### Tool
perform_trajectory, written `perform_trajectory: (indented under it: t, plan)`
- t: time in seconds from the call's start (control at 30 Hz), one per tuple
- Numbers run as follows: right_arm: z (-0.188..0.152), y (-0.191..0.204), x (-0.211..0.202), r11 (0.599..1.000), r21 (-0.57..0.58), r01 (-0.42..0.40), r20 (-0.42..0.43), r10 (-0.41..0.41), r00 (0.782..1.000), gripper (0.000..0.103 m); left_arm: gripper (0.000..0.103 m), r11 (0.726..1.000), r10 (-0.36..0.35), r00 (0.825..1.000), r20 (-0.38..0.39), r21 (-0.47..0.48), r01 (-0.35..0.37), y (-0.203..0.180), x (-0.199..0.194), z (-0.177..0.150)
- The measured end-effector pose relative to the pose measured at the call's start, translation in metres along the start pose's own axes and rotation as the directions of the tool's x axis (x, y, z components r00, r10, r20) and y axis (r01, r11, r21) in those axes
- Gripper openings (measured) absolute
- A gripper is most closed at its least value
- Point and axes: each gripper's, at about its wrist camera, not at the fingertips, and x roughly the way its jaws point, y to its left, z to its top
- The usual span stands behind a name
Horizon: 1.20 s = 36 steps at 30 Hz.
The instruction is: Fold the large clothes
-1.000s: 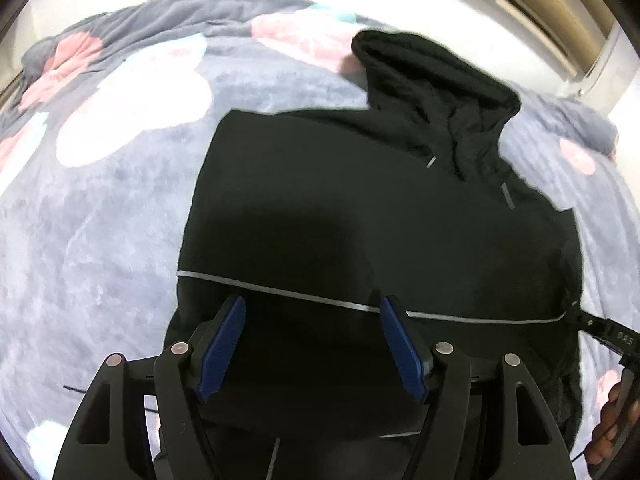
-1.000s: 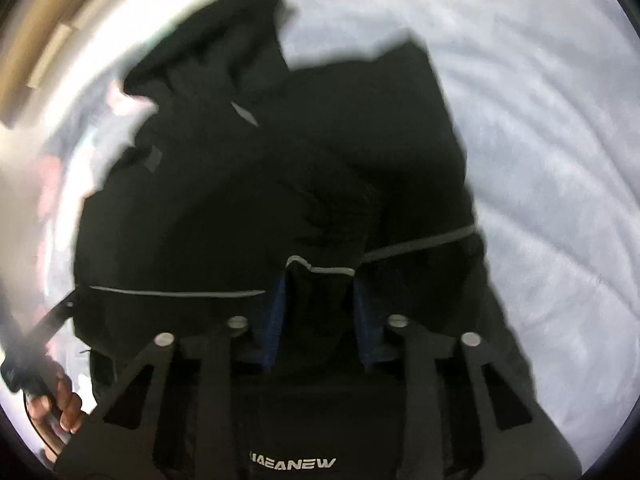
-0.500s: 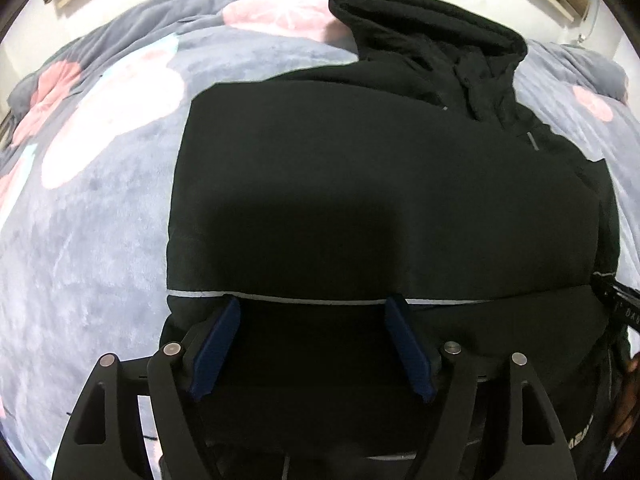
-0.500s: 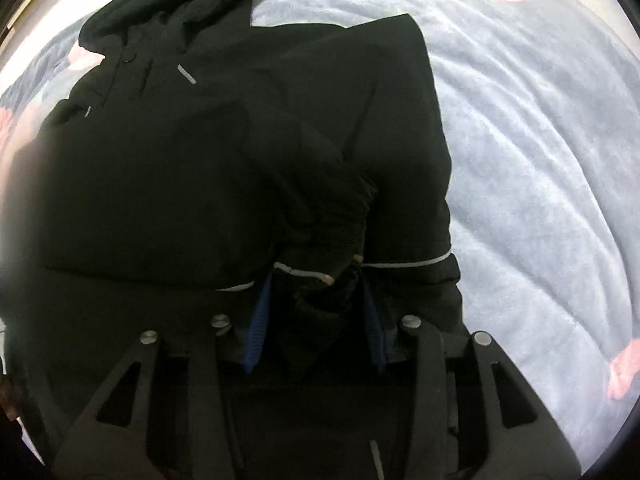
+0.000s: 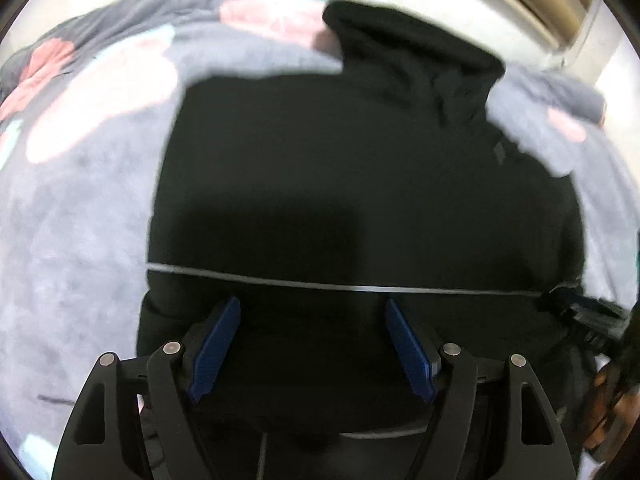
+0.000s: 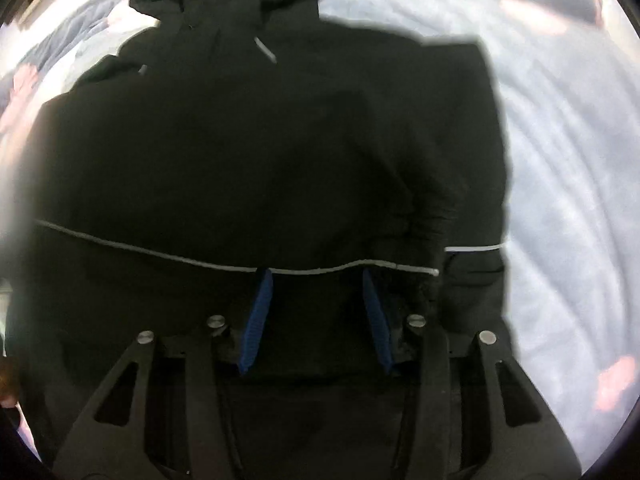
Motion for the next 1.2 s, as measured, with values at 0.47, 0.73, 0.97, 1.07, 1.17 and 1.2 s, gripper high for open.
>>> perform_trajectory:
  t: [0.47, 0.73, 0.97, 1.07, 1.17, 1.2]
  plan:
    - [0.082, -0.03, -0.077, 0.994, -0.045, -0.096, 0.141, 0.102, 0.985, 0.045, 0.079, 0.998, -0.03, 0.979, 0.201, 0.055, 0.02, -0.012, -0.065, 0.106]
    - [0.22, -0.035, -0.044, 0.986, 0.06, -0.153, 0.265, 0.132, 0.955, 0.047, 0.079, 1.0, 0.001, 0.972, 0.234, 0.005, -0.002, -0.006, 0.006, 0.242]
    - [0.274, -0.042, 0.009, 0.969, 0.126, -0.211, 0.22, 0.18, 0.959, 0.052, 0.079, 0.998, -0.032, 0.986, 0.161, -0.042, 0.039, 0.009, 0.085, 0.287]
    - [0.286, -0.036, 0.035, 0.977, 0.118, -0.18, 0.183, 0.157, 0.971, 0.046, 0.072, 0.999, 0.002, 0.988, 0.157, -0.04, 0.005, 0.009, 0.1, 0.291]
    - [0.281, -0.045, 0.023, 0.973, 0.128, -0.191, 0.242, 0.156, 0.958, 0.003, 0.033, 0.991, -0.088, 0.984, 0.153, -0.087, 0.102, 0.023, 0.105, 0.296]
    - [0.278, -0.05, 0.017, 0.967, 0.131, -0.22, 0.275, 0.178, 0.945, 0.003, 0.033, 0.984, -0.124, 0.974, 0.191, -0.105, 0.146, 0.029, 0.096, 0.293]
